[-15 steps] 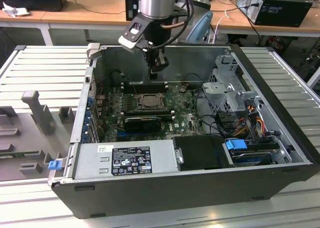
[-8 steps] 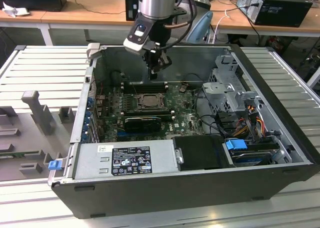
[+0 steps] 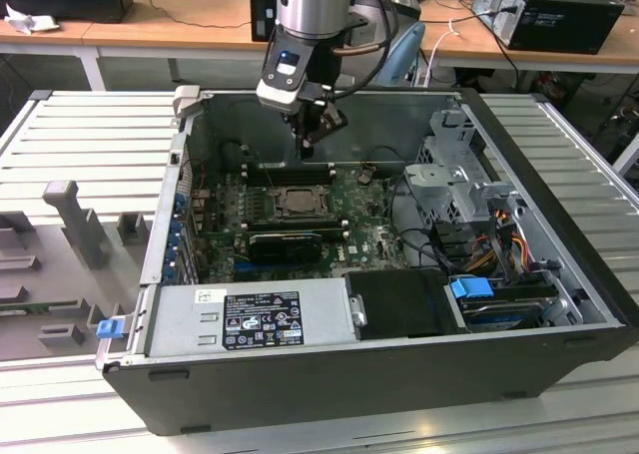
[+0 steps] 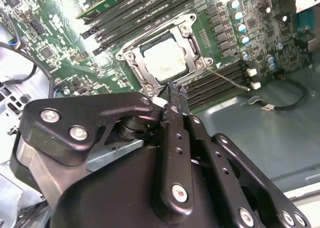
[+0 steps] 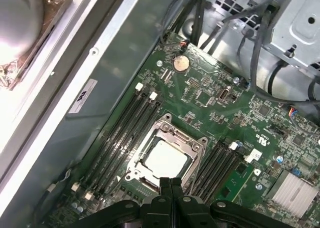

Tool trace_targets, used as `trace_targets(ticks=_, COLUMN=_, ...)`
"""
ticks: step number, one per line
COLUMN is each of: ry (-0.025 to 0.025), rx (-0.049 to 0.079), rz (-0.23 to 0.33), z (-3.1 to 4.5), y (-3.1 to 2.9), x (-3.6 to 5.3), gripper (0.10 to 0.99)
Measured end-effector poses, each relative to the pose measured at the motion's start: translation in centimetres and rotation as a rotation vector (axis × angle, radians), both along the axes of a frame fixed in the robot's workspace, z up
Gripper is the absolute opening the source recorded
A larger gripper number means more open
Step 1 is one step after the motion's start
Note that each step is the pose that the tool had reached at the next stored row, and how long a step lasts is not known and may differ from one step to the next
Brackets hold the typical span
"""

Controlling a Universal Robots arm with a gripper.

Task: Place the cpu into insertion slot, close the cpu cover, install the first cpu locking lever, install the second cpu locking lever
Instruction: 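Install the first cpu locking lever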

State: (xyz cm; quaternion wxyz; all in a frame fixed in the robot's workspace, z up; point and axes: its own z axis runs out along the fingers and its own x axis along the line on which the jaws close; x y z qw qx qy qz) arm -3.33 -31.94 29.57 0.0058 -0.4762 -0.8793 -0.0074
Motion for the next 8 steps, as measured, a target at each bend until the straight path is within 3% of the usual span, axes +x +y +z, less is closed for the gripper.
trace_targets(ticks=8, ry=0.0, rx=0.0, rz=0.063, z=0.0, y=0.0, x=0.0, gripper=0.106)
